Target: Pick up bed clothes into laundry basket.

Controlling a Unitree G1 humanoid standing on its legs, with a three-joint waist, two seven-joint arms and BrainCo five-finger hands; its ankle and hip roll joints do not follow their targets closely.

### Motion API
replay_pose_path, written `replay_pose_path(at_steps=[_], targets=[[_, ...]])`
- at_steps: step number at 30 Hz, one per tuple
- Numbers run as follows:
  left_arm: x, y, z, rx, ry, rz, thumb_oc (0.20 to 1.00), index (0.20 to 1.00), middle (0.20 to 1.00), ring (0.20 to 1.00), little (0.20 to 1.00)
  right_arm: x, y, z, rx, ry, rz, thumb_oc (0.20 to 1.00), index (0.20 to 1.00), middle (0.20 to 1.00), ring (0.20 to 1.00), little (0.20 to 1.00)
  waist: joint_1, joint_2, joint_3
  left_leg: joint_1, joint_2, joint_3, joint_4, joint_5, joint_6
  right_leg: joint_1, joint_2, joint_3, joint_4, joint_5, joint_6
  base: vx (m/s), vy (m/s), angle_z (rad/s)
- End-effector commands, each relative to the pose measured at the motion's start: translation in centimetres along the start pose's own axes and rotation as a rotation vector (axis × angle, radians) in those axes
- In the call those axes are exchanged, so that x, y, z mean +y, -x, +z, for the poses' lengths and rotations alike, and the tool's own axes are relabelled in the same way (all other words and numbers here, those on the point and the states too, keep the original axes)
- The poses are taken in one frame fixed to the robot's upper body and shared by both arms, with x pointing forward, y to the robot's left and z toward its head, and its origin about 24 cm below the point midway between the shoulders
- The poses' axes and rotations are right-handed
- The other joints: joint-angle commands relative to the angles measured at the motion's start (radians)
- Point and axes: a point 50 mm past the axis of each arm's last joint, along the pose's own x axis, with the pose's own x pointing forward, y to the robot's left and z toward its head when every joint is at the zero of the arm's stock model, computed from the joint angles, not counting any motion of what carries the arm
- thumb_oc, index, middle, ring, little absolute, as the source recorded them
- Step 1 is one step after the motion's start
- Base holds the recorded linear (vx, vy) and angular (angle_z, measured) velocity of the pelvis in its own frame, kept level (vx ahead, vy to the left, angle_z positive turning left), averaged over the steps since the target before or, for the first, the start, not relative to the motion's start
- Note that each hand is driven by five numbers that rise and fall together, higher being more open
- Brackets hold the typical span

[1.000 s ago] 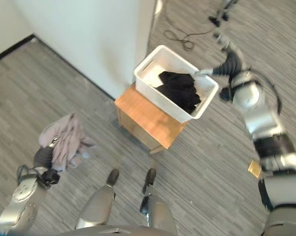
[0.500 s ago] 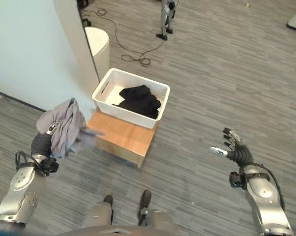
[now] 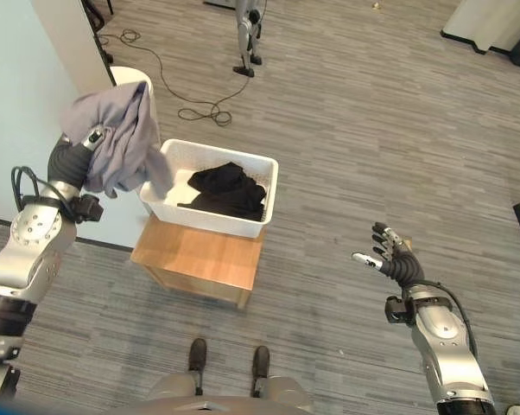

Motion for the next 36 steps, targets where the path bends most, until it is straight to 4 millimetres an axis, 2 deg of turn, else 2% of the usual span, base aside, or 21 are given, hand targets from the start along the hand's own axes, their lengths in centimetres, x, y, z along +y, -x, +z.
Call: replay_pose_path(at_steps=[1, 5, 6, 7, 10, 11, 12, 17, 22, 26, 31, 33, 36], targets=[[0.4, -2.7, 2.9, -0.111, -0.046, -0.001, 0.2, 0.2, 0.2, 0.2, 0.2, -0.2, -0.7, 2.3, -0.095, 0.057, 0.02, 1.0, 1.0, 1.0, 1.0, 1.0, 0.009, -0.004, -0.054, -0.006, 0.003, 0.02, 0.005, -0.043, 0.008, 0.039, -0.038, -0.012, 0.014, -0.067, 0.072, 0.01, 0.019, 0.04], [0.3, -4.0, 3.9, -0.127, -0.083, -0.011, 0.2, 0.2, 0.2, 0.2, 0.2, 0.0, -0.8, 2.4, -0.096, 0.06, 0.034, 1.0, 1.0, 1.0, 1.0, 1.0, 0.005, -0.005, -0.05, -0.016, 0.002, 0.02, 0.005, -0.041, 0.008, 0.028, -0.036, -0.008, 0.014, -0.064, 0.075, -0.01, 0.014, 0.02], [0.4, -5.0, 4.5, -0.127, -0.099, -0.005, 0.2, 0.2, 0.2, 0.2, 0.2, 0.2, -0.9, 2.6, -0.101, 0.07, 0.046, 1.0, 1.0, 1.0, 1.0, 1.0, -0.003, -0.005, -0.046, -0.026, 0.003, 0.021, 0.005, -0.039, 0.008, 0.013, -0.034, -0.005, 0.014, -0.06, 0.078, 0.0, 0.0, 0.0], [0.4, -5.1, 4.5, -0.127, -0.099, -0.006, 0.2, 0.2, 0.2, 0.2, 0.2, 0.2, -0.9, 2.6, -0.101, 0.07, 0.045, 1.0, 1.0, 1.0, 1.0, 1.0, -0.002, -0.005, -0.046, -0.027, 0.003, 0.021, 0.005, -0.039, 0.008, 0.013, -0.034, -0.005, 0.014, -0.06, 0.078, -0.05, 0.022, -0.03], [0.6, -6.9, 5.9, -0.138, -0.118, 0.015, 0.2, 0.2, 0.2, 0.2, 0.2, 0.7, -1.2, 2.6, -0.109, 0.062, 0.05, 1.0, 1.0, 1.0, 1.0, 1.0, -0.018, -0.007, -0.032, -0.053, 0.005, 0.023, 0.005, -0.031, 0.006, -0.019, -0.027, -0.002, 0.014, -0.052, 0.083, -0.03, 0.008, -0.11], [0.6, -6.9, 5.9, -0.138, -0.118, 0.015, 0.2, 0.2, 0.2, 0.2, 0.2, 0.7, -1.2, 2.6, -0.11, 0.062, 0.05, 1.0, 1.0, 1.0, 1.0, 1.0, -0.017, -0.008, -0.032, -0.053, 0.005, 0.023, 0.005, -0.031, 0.006, -0.019, -0.027, -0.002, 0.014, -0.052, 0.083, -0.01, 0.01, -0.09], [0.5, -8.0, 7.0, -0.15, -0.153, 0.017, 0.2, 0.2, 0.2, 0.2, 0.2, 0.7, -1.1, 2.2, -0.098, 0.064, 0.044, 1.0, 1.0, 1.0, 1.0, 1.0, -0.026, -0.011, -0.026, -0.065, 0.008, 0.025, 0.005, -0.03, 0.005, -0.032, -0.026, -0.002, 0.014, -0.049, 0.087, -0.01, 0.008, -0.06], [-0.4, -10.0, 9.5, -0.195, -0.172, 0.021, 0.2, 0.2, 0.2, 0.2, 0.2, 0.9, -1.4, 2.0, -0.095, 0.069, 0.039, 1.0, 1.0, 1.0, 1.0, 1.0, -0.042, -0.024, 0.001, -0.101, 0.007, 0.026, 0.005, -0.019, 0.004, -0.071, -0.022, 0.004, 0.014, -0.035, 0.092, -0.04, 0.001, -0.07], [-1.0, -11.4, 12.1, -0.247, -0.195, 0.028, 0.2, 0.2, 0.2, 0.2, 0.2, 1.5, -1.4, 1.3, -0.079, 0.047, 0.05, 1.0, 1.0, 1.0, 1.0, 1.0, -0.064, -0.041, 0.026, -0.134, 0.01, 0.034, 0.005, -0.014, 0.002, -0.113, -0.014, 0.012, 0.014, -0.021, 0.098, -0.01, 0.005, -0.03], [-0.5, -12.0, 13.7, -0.269, -0.234, 0.056, 0.2, 0.2, 0.2, 0.2, 0.2, 1.8, -1.7, 0.8, -0.064, 0.042, 0.046, 1.0, 1.0, 1.0, 1.0, 1.0, -0.079, -0.053, 0.04, -0.161, 0.014, 0.045, 0.005, -0.012, 0.002, -0.148, -0.006, 0.03, 0.014, -0.005, 0.103, 0.0, 0.027, -0.11], [0.1, -12.6, 14.4, -0.256, -0.318, 0.086, 0.2, 0.2, 0.2, 0.2, 0.2, 2.0, -2.0, 0.8, -0.067, 0.062, 0.044, 1.0, 1.0, 1.0, 1.0, 1.0, -0.096, -0.076, 0.064, -0.186, 0.021, 0.052, 0.005, -0.011, 0.002, -0.184, 0.001, 0.041, 0.014, 0.011, 0.107, 0.0, 0.015, -0.07], [0.2, -12.8, 14.2, -0.233, -0.409, 0.082, 0.2, 0.2, 0.2, 0.2, 0.2, 2.3, -2.0, 0.8, -0.074, 0.064, 0.046, 1.0, 1.0, 1.0, 1.0, 1.0, -0.101, -0.088, 0.078, -0.2, 0.023, 0.055, 0.005, -0.01, 0.003, -0.2, 0.006, 0.045, 0.014, 0.018, 0.107, -0.01, 0.011, -0.13], [-0.2, -12.9, 13.1, -0.198, -0.45, 0.072, 0.2, 0.2, 0.2, 0.2, 0.2, 3.0, -2.0, 0.5, -0.076, 0.049, 0.046, 1.0, 1.0, 1.0, 1.0, 1.0, -0.105, -0.104, 0.091, -0.217, 0.024, 0.051, 0.005, -0.009, 0.006, -0.22, 0.009, 0.048, 0.014, 0.023, 0.107, -0.01, 0.006, -0.08]])
